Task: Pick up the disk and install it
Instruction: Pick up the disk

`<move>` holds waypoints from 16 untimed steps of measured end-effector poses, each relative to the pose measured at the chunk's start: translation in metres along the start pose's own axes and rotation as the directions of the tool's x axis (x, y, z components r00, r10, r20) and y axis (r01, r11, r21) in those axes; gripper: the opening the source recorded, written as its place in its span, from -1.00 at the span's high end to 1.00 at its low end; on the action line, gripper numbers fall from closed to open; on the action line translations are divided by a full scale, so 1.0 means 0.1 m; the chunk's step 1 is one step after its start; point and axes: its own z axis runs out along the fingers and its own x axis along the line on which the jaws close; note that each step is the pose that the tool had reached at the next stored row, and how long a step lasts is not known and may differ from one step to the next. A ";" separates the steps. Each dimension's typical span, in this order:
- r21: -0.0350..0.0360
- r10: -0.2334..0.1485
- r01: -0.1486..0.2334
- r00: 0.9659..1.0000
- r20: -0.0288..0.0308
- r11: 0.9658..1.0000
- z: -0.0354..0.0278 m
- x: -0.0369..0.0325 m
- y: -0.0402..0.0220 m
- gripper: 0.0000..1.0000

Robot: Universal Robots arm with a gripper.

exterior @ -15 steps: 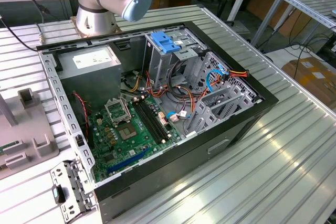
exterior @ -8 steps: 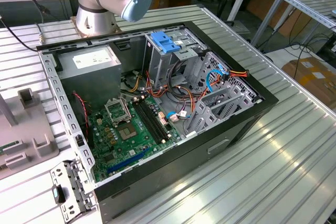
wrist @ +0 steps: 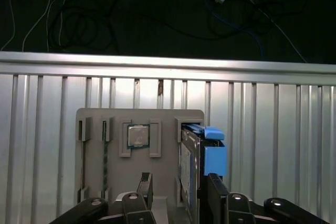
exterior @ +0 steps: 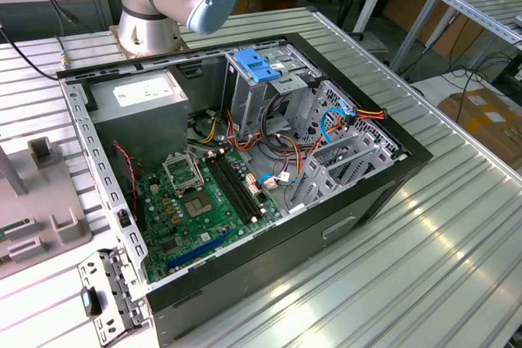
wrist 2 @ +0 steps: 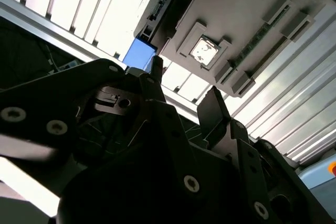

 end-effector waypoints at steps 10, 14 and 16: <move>0.002 0.092 -0.092 0.996 0.004 0.996 0.066 -0.013 -0.003 -0.08; 0.002 0.092 -0.092 0.996 0.004 0.996 0.082 -0.025 -0.004 -0.08; 0.002 0.092 -0.092 0.996 0.005 0.996 0.091 -0.039 -0.005 -0.08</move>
